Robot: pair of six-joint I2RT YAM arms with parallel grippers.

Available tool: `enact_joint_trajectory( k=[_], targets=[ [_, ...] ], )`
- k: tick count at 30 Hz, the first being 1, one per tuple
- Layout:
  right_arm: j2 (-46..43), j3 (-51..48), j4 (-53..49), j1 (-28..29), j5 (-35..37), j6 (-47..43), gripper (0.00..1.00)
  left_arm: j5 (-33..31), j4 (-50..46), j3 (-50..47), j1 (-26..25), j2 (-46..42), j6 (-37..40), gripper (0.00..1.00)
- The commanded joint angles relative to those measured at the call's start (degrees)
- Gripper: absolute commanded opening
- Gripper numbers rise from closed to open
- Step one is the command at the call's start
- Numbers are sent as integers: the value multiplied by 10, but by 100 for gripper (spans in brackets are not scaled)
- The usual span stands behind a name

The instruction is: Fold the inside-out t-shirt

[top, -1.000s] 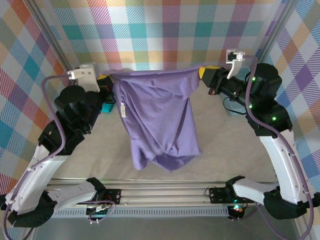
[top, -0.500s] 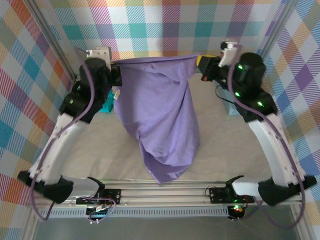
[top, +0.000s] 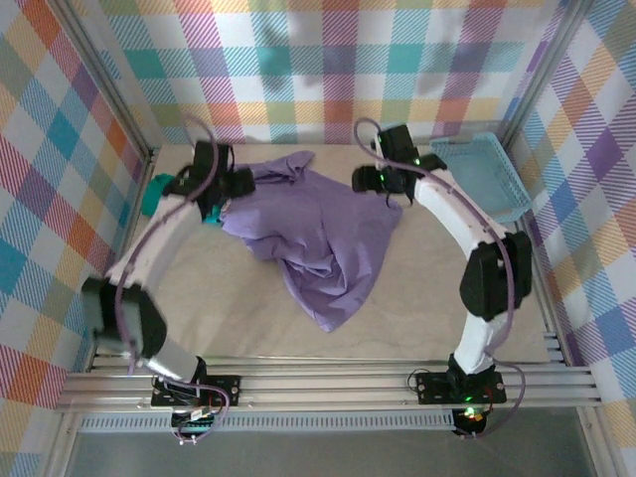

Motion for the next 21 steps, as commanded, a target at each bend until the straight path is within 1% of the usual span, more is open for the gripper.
enact_joint_trajectory(
  k=[1, 4, 6, 7, 9, 11, 14, 17, 19, 21],
  targets=[
    [-93, -97, -15, -28, -3, -11, 73, 117, 82, -156, -121, -132, -60, 85],
    [-81, -128, -17, -90, -49, -4, 73, 85, 93, -257, -276, -158, -68, 84],
    [-59, -127, -1, -110, -52, 2, 72, 25, 92, -288, -374, -147, -68, 84],
    [-41, -118, 3, -115, -49, 4, 72, 1, 90, -295, -415, -130, -67, 84],
    [-2, -89, 0, -117, -31, 4, 72, -34, 80, -292, -467, -86, -73, 84],
    [40, -57, -14, -126, -27, 1, 72, -66, 77, -287, -495, -41, -88, 84],
    [82, -31, -9, -145, -32, -1, 71, -92, 95, -279, -500, 5, -108, 82],
    [129, 10, -18, -149, -56, -4, 70, -81, 132, -272, -499, 48, -119, 77],
    [159, 36, -23, -149, -62, -6, 70, -75, 143, -264, -499, 86, -133, 71],
    [187, 63, -33, -151, -55, -10, 70, -79, 144, -256, -499, 124, -151, 62]
  ],
)
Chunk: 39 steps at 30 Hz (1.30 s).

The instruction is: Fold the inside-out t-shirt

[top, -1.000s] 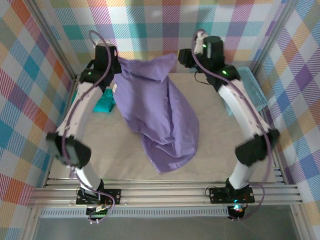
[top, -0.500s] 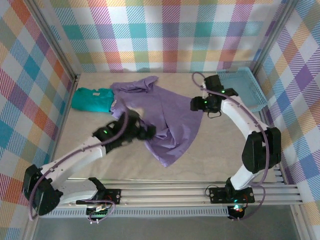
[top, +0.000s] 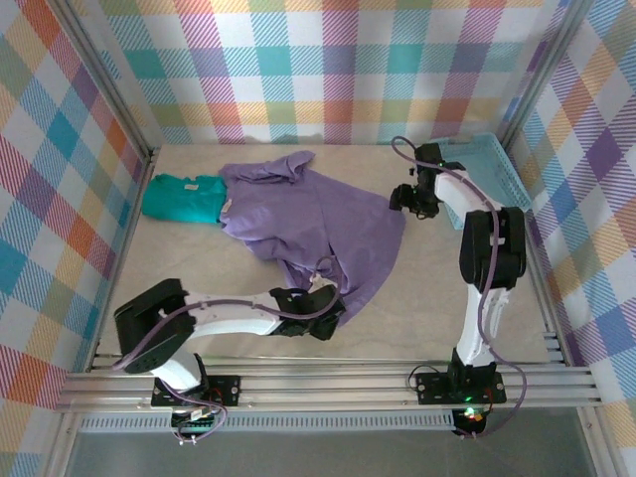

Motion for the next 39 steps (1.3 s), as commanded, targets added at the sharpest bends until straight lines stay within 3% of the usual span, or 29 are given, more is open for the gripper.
enact_joint_trajectory(
  k=[1, 6, 11, 16, 21, 32, 36, 39],
  targets=[
    [34, 47, -20, -5, -14, -8, 70, -22, 24, 17, -2, 49, -37, 56],
    [70, 82, -30, -5, -60, -13, 69, -49, 40, 4, 2, 44, -56, 26],
    [41, 47, -30, -5, -86, -30, 69, -53, -7, -58, 35, -72, -60, 0],
    [-39, -58, 3, 13, -115, -36, 70, 8, -21, -118, 94, -208, -49, 0],
    [-65, -133, 37, 27, -108, -33, 71, 40, -61, -132, 141, -268, -39, 0],
    [20, -57, 23, 29, -106, -62, 69, 51, -70, -146, 171, -304, -39, 0],
    [35, -53, 30, 30, -124, -62, 61, 48, -71, -146, 172, -309, -38, 0],
    [36, -45, 40, 29, -135, -70, 43, 44, -74, -148, 176, -312, -35, 0]
  ],
)
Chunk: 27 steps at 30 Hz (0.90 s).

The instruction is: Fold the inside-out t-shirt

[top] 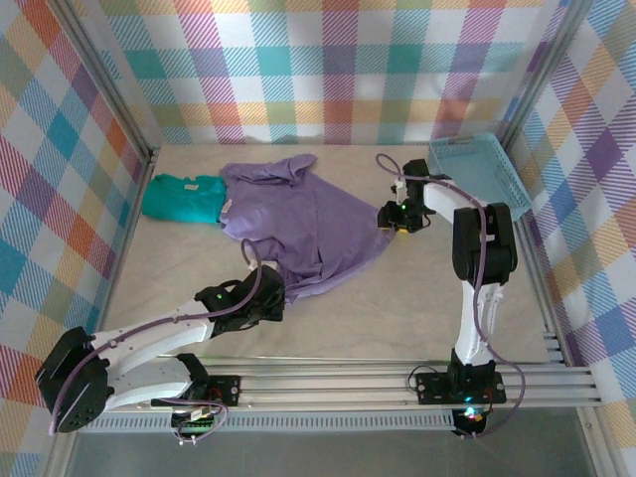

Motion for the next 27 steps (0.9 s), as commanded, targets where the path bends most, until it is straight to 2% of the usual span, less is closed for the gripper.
enact_joint_trajectory(
  k=[1, 2, 3, 5, 8, 11, 14, 19, 22, 27],
  targets=[
    [11, 20, 14, 1, -28, -20, 32, -3, -21, -9, 11, -16, 7, 0],
    [6, 25, 12, 0, -31, -23, 21, -6, -22, -9, 12, -20, 6, 0],
    [-5, 29, 9, -1, -33, -22, 14, -9, -25, -6, 17, -25, 7, 0],
    [-59, 12, 18, -4, -44, -10, 9, -27, -43, 12, 25, -48, 4, 0],
    [-202, -29, 53, -6, -65, 28, 3, -77, -86, 86, 40, -104, 16, 0],
    [-343, -31, 76, -6, -64, 64, 2, -152, -118, 214, 41, -139, 62, 0],
    [-441, 9, 74, -6, -47, 88, 2, -216, -132, 355, 41, -135, 132, 0],
    [-520, 109, 37, -5, -51, 108, 2, -278, -149, 553, 42, -85, 229, 0],
    [-548, 149, 10, -5, -53, 109, 3, -280, -155, 624, 42, -67, 261, 0],
    [-581, 115, 0, -5, -45, 112, 3, -364, -150, 636, 44, -58, 305, 0]
  ],
)
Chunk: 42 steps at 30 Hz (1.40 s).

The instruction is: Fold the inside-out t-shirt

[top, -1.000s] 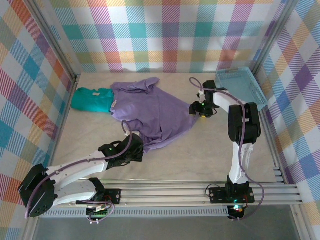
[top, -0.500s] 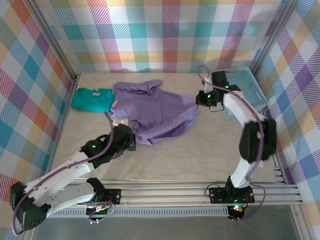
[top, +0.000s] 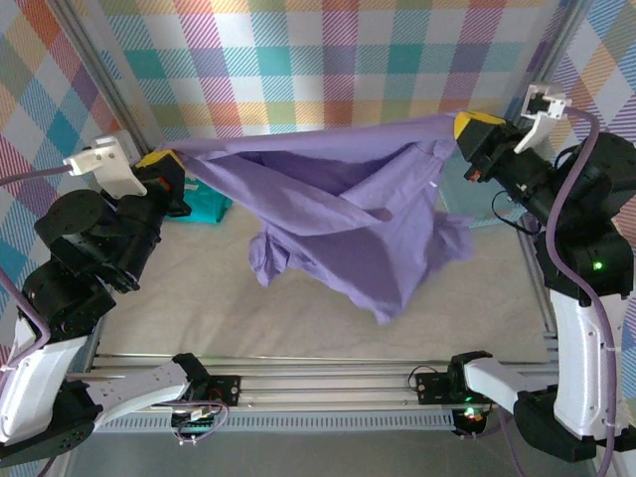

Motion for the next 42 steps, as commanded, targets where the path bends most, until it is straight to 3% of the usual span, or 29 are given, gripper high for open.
enact_joint_trajectory(
  k=[1, 6, 9, 11, 13, 17, 19, 21, 24, 28, 32, 36, 39, 42],
  targets=[
    [11, -48, -35, -3, 7, 13, 3, -83, -17, -12, 13, 19, 61, 0],
    [63, -76, 0, -3, 40, 4, 2, -14, -24, -18, 107, 64, 33, 0],
    [131, -33, 33, -4, 71, -4, 2, 93, -14, 6, 206, 122, -5, 0],
    [195, 40, 45, -5, 74, -8, 2, 153, -9, 59, 257, 178, -30, 0],
    [255, 139, 40, -5, 64, -8, 1, 187, -14, 140, 277, 230, -41, 0],
    [369, 395, -17, -5, 27, -1, 0, 223, -44, 325, 280, 302, -29, 0],
    [409, 501, -50, -4, 21, -2, 0, 227, -53, 376, 280, 312, -20, 0],
    [421, 547, -63, -4, 19, -6, 0, 231, -53, 383, 280, 302, -15, 0],
    [390, 490, -63, -4, 8, -16, 0, 251, -54, 325, 280, 259, -12, 0],
    [296, 283, -59, -4, 0, -36, 1, 324, -26, 129, 279, 138, -45, 0],
    [183, 27, -60, -2, 6, -48, 3, 444, -20, -142, 275, -14, -113, 0],
    [132, -187, -43, -2, 18, -37, 4, 512, 3, -415, 249, -119, -215, 0],
    [168, -278, -5, -1, 47, -34, 4, 507, 39, -554, 202, -110, -248, 0],
    [236, -293, 8, 0, 74, -47, 15, 443, 36, -587, 168, -59, -226, 15]
  ],
)
